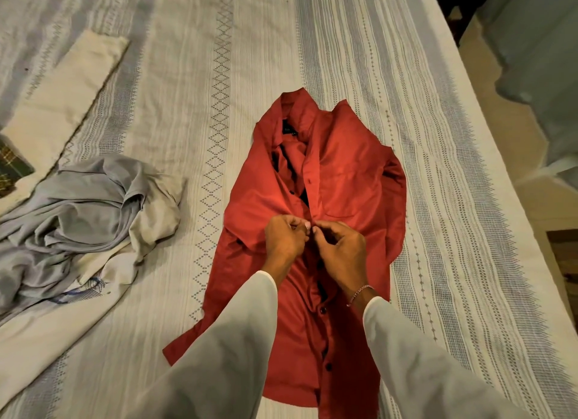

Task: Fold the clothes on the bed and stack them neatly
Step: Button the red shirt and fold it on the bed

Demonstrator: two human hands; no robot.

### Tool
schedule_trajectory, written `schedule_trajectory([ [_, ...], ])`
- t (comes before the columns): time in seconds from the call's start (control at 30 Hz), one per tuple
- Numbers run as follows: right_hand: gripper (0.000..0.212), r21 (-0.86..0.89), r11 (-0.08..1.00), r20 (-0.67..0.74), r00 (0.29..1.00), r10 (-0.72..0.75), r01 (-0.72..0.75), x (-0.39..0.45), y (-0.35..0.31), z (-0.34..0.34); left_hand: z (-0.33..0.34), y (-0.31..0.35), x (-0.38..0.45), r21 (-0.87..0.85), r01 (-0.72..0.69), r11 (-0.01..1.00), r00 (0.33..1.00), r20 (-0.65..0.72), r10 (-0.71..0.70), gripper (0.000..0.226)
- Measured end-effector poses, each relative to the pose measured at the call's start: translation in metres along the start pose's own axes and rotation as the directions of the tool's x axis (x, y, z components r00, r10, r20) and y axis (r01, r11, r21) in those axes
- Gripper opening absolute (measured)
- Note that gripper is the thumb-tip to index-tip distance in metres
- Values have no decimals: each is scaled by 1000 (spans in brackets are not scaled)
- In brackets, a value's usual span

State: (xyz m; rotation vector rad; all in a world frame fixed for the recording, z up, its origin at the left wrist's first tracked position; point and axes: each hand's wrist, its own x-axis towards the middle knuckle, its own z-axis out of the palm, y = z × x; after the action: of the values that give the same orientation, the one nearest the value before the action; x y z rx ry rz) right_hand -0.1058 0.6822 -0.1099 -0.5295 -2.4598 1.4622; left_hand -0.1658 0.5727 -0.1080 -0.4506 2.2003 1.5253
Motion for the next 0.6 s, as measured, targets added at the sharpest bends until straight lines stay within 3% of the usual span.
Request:
schedule_trajectory([
  [0.13,15,-68,998,-10,1000,-15,14,1,1,0,-1,4,-2,-58,14,998,998,58,-11,27],
  [0.6,16,14,999,1,1000,-31,31,-5,5,-4,-6,4,4,-40,8,999,990,141,-2,25],
])
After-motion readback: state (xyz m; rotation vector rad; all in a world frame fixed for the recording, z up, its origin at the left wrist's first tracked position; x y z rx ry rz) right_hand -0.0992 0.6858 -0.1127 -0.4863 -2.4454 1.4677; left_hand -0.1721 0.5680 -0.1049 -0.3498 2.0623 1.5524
